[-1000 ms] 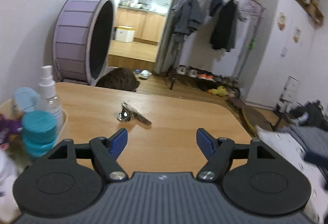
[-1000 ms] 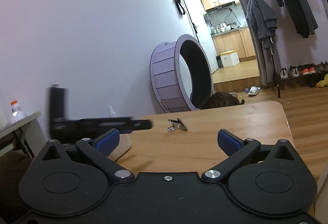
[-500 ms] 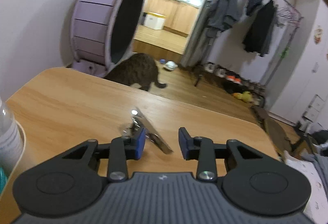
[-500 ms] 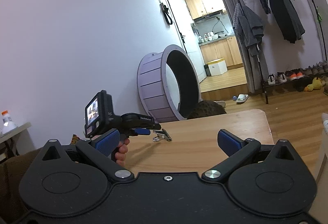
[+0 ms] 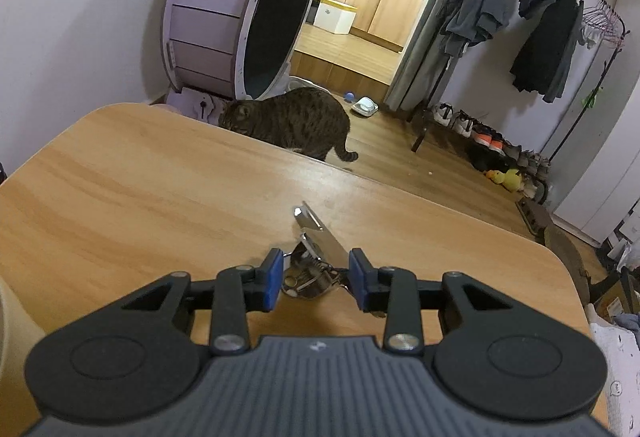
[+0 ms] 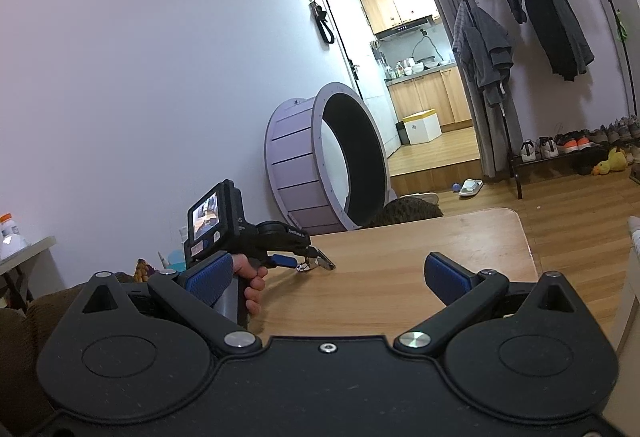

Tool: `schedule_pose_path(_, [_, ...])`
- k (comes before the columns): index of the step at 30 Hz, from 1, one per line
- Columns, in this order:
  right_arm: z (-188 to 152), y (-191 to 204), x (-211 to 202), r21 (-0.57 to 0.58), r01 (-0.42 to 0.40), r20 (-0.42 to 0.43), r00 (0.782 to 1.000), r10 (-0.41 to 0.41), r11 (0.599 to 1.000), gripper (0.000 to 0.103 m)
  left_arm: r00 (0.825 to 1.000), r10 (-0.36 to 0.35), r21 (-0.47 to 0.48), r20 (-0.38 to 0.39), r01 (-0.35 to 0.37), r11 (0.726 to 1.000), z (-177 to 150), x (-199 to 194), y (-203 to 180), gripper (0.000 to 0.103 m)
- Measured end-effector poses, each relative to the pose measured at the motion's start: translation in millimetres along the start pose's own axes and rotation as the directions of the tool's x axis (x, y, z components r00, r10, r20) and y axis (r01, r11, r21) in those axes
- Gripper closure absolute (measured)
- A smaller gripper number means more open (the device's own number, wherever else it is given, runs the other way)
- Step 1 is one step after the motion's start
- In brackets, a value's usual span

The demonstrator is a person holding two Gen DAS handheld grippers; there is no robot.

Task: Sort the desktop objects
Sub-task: 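Carry the metal clip into the cream basket and open the left gripper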

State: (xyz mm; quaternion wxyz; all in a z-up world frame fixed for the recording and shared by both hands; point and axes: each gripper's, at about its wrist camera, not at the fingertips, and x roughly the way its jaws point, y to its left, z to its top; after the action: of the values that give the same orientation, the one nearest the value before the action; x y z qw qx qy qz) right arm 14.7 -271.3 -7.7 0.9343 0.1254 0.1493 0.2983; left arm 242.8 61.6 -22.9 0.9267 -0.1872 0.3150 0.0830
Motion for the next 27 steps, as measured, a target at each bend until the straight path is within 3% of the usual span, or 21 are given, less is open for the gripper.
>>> schedule_pose_path(1, [0, 0, -1, -0.001, 0.001, -0.002, 1.0, -0.001, 1.0, 0.0, 1.0, -0.007, 0.002, 0.001, 0.007, 1.0, -1, 0, -1, 0.083])
schedule_pose_path(2, [-1, 0, -3, -0.003, 0.003, -0.006, 1.0, -0.003, 1.0, 0.0, 1.0, -0.015, 0.006, 0.004, 0.015, 1.0, -1, -1, -2, 0.087])
schedule_pose_path(11, [-1, 4, 0, -0.029, 0.02, -0.043, 0.999, -0.022, 0.999, 0.0, 0.999, -0.029, 0.059, 0.025, 0.027, 0.998, -6, -9, -12, 0.09])
schedule_pose_path(15, [0, 2, 1, -0.026, 0.028, -0.056, 0.998, -0.029, 0.999, 0.0, 0.998, -0.048, 0.063, 0.049, 0.045, 0.997, -7, -22, -14, 0.099])
schedule_pose_path(27, [1, 6, 1, -0.033, 0.012, -0.073, 0.997, -0.014, 0.999, 0.0, 0.989, -0.134, 0.111, 0.064, 0.126, 0.986, -26, -78, -16, 0.1])
